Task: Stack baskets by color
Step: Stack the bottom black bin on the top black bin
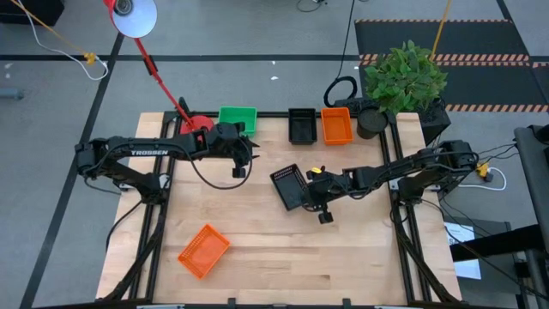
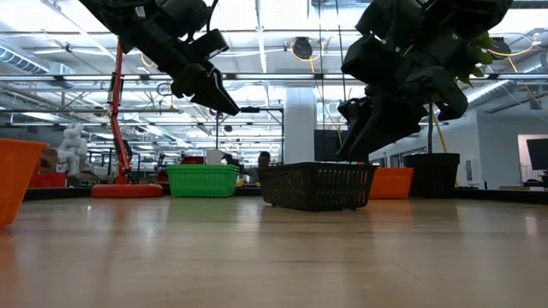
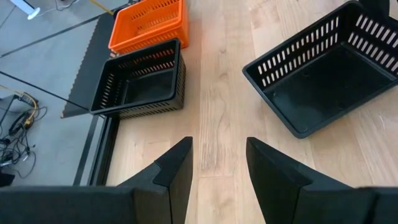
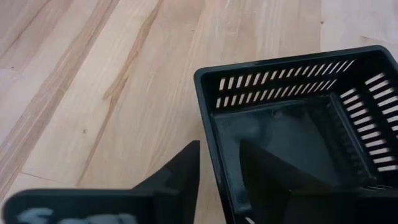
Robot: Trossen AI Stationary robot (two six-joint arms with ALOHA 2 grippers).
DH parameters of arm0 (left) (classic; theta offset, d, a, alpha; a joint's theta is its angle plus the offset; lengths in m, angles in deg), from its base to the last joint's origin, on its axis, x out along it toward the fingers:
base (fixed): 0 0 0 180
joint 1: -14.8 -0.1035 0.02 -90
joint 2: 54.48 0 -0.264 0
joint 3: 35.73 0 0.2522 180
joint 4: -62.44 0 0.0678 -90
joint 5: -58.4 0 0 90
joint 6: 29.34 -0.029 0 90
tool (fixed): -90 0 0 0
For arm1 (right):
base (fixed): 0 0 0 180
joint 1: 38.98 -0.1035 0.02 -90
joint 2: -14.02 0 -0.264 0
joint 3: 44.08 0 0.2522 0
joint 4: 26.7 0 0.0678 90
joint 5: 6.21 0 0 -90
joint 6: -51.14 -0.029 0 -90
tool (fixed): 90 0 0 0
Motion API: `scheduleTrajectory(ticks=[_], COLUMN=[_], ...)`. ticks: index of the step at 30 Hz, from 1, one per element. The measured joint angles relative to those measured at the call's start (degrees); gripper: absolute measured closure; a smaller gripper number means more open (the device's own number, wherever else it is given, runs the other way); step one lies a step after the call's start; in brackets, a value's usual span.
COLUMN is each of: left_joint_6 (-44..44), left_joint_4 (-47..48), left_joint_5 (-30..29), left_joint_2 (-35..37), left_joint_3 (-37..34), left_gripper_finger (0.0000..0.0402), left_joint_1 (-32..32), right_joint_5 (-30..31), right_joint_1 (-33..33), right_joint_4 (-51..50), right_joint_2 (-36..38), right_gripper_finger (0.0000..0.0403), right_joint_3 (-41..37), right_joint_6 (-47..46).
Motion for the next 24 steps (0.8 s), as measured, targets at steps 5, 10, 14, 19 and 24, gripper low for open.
scheduleTrajectory(ticks=[5,10,14,19,24], left_joint_6=[-0.02,0.21,0.26,0.19,-0.37], left_joint_4=[0.01,0.02,0.0,0.02,0.02], left_joint_5=[0.0,0.0,0.0,0.0,0.0], left_joint_2=[0.0,0.0,0.0,0.0,0.0], left_joint_3=[0.0,0.0,0.0,0.0,-0.02], left_gripper_finger=[0.025,0.025,0.025,0.025,0.025], left_joint_1=[0.0,0.0,0.0,-0.02,-0.04], right_joint_5=[0.0,-0.02,-0.13,-1.89,-3.23], right_joint_1=[0.02,0.41,1.27,2.22,3.06], right_joint_4=[0.43,1.59,3.31,3.74,4.06], right_joint_2=[0.0,-0.02,-0.02,0.0,0.09], right_gripper_finger=[0.0284,0.0305,0.0334,0.0384,0.0388], right_joint_3=[-0.56,-2.36,-3.48,-4.28,-4.61], right_joint_6=[0.01,0.61,0.92,1.95,2.09])
